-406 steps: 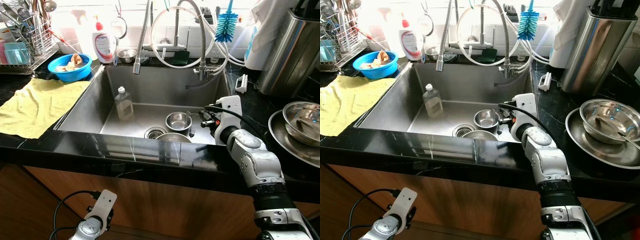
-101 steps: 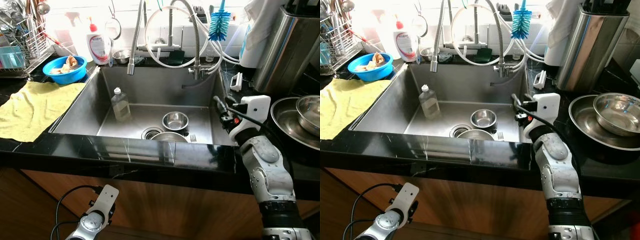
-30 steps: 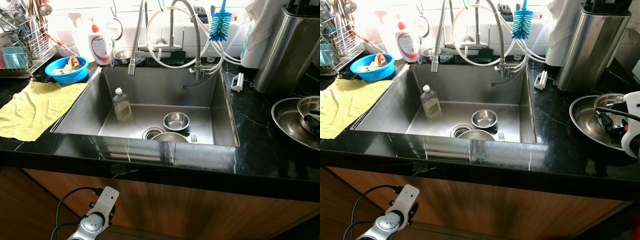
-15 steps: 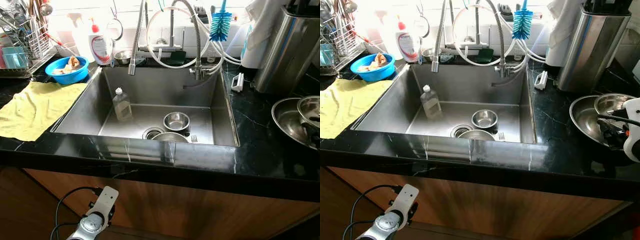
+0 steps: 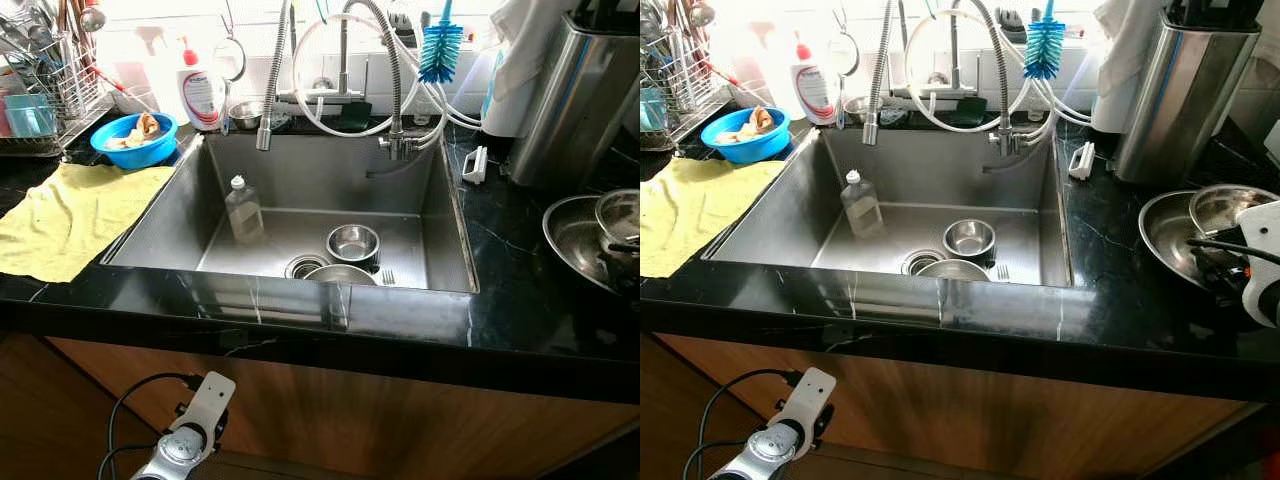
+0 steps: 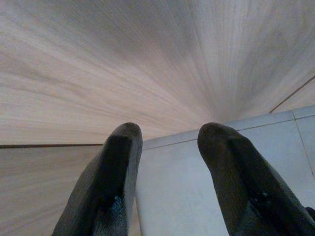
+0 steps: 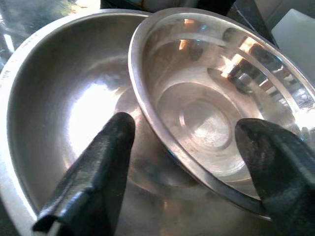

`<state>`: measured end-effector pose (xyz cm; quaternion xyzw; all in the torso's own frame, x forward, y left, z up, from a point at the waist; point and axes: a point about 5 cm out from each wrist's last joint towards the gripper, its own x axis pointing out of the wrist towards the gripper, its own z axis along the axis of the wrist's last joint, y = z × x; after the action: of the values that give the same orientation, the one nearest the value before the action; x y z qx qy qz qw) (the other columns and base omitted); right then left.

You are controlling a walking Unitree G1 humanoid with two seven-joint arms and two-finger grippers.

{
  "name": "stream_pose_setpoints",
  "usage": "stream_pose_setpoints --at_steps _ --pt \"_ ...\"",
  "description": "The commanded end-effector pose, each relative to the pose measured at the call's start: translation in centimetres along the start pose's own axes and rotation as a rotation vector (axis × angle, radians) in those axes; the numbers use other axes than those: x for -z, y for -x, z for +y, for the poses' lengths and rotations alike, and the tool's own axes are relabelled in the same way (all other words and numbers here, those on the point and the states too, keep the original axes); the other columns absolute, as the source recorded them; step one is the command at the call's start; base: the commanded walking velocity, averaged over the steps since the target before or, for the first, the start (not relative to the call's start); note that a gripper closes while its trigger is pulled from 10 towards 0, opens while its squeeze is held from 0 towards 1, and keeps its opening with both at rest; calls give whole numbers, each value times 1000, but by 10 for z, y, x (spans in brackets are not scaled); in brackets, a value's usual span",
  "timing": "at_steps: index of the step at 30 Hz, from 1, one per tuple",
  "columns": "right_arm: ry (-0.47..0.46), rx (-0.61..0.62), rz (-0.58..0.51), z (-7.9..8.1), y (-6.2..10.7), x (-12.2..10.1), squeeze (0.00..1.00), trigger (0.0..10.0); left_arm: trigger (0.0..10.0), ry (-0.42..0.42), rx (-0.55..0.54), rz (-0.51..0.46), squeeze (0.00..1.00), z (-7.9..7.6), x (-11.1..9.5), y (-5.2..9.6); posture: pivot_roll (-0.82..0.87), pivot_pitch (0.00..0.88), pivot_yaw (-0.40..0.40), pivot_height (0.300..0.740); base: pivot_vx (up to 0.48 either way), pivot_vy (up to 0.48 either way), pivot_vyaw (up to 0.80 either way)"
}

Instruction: Kitchen organization

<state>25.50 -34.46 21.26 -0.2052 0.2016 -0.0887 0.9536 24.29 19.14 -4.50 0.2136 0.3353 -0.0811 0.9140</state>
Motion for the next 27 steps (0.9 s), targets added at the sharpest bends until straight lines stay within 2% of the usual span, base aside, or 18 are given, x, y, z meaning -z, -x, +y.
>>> stream_pose_setpoints --at_steps 1,12,14,27 --pt "8 -3 -7 1 -2 -2 0 0 10000 -3 -10 15 0 5 3 1 -166 0 72 740 0 0 0" --pt "4 -6 -32 2 -5 -5 0 0 10000 -3 -14 14 0 6 4 1 -160 0 72 740 0 0 0" --pt "-26 -25 -54 6 -5 -8 0 0 10000 -2 -16 12 0 6 3 1 -161 0 73 740 0 0 0" --pt "-58 -45 -110 9 -4 -18 0 0 10000 -3 -15 -4 0 5 -3 -1 -165 0 74 740 0 0 0"
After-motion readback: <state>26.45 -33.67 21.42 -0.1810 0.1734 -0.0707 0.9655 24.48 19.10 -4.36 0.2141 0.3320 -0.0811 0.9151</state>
